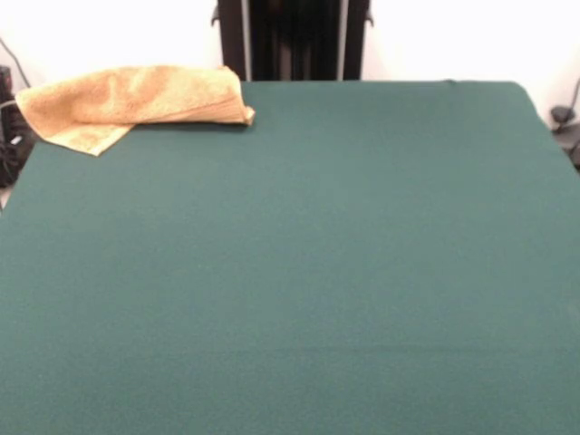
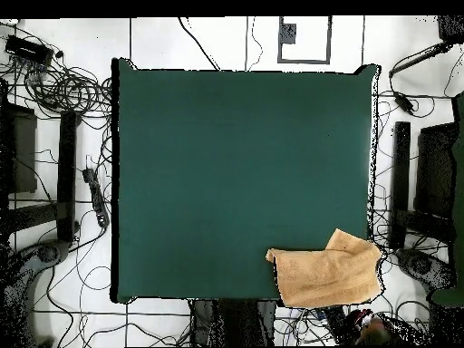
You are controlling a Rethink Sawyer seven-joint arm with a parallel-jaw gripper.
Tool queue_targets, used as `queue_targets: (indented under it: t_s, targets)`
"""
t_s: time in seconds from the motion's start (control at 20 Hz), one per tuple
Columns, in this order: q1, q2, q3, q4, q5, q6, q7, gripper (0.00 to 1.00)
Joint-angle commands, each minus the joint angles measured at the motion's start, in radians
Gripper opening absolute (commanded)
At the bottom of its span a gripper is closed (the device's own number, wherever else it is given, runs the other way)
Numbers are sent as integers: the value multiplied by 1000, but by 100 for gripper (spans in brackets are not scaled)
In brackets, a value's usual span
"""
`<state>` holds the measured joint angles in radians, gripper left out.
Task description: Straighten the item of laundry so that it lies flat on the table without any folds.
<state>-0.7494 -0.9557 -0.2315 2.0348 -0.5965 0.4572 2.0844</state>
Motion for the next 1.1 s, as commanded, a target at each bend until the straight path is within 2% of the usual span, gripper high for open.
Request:
queue_targets:
  t_s: [0.05,0.3,0.55,0.85,1.1]
  targets:
    - [-327,-143,381,177,17,80,-597,100]
    - [-375,-118,465,176,-21,91,-566,100]
    - [-436,-10,600,133,-46,130,-634,100]
    - [-474,91,665,88,-99,88,-652,100]
    - [-467,169,670,71,-126,4,-548,100]
